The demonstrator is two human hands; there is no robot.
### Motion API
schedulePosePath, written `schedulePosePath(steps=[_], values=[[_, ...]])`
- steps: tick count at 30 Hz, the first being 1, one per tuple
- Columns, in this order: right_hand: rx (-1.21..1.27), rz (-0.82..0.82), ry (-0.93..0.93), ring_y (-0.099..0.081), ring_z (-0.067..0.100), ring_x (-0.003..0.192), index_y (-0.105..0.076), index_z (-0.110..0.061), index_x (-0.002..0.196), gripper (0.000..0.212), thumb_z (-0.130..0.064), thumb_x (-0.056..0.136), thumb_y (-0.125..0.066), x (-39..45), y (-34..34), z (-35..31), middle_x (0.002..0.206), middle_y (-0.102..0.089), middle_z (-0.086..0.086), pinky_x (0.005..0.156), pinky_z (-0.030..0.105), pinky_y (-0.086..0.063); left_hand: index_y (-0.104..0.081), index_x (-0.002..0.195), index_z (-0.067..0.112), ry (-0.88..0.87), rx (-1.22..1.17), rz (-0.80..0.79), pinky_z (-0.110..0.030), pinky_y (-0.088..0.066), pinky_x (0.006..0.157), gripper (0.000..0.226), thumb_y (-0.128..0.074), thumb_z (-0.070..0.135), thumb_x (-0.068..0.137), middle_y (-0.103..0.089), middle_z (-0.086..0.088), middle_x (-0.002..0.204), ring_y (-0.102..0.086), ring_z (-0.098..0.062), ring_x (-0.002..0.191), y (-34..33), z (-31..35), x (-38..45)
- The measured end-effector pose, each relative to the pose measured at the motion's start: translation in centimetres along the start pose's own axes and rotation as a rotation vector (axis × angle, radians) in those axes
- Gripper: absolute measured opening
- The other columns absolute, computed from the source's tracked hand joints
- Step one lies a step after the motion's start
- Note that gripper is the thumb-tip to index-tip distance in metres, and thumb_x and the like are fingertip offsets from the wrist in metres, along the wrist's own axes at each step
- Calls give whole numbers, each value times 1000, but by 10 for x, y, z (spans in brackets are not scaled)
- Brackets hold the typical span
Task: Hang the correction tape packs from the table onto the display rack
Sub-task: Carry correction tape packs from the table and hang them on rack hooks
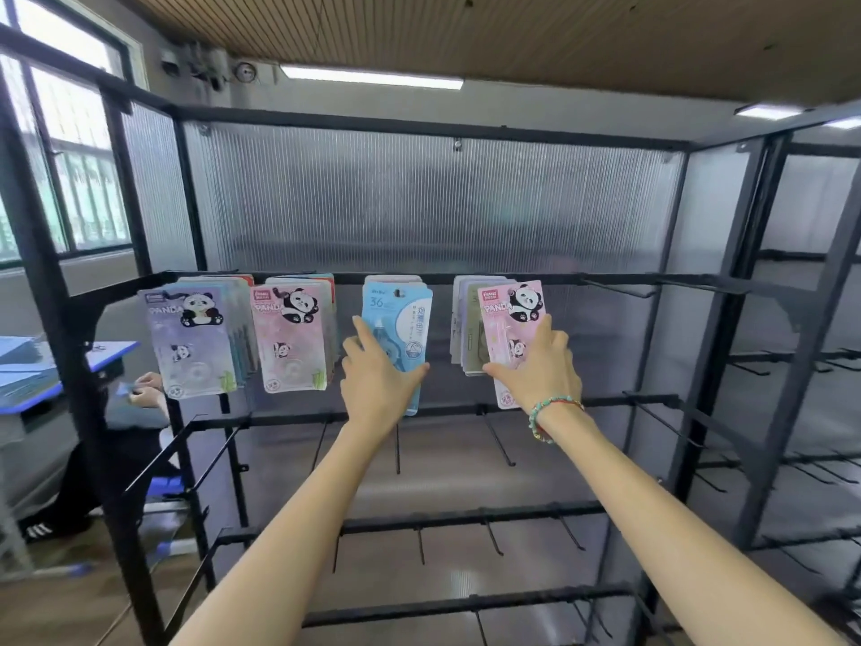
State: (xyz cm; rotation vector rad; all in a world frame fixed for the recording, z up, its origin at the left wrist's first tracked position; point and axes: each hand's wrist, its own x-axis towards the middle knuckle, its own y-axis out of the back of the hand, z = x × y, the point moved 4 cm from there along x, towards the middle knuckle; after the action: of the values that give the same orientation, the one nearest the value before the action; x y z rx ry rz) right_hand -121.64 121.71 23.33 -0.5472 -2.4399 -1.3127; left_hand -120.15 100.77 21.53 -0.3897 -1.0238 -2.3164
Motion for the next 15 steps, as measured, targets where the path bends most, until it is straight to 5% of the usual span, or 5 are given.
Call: schedulePosePath(steps=[15], values=[[-16,2,94,-40,29,125,-7,-14,150,107,-54,74,-72,9,-9,8,139,-32,11,81,44,-49,-1,152,6,56,-50,62,-51,-44,95,115,-77,44,76,-32,-18,140,-42,-36,125,-27,-3,11]])
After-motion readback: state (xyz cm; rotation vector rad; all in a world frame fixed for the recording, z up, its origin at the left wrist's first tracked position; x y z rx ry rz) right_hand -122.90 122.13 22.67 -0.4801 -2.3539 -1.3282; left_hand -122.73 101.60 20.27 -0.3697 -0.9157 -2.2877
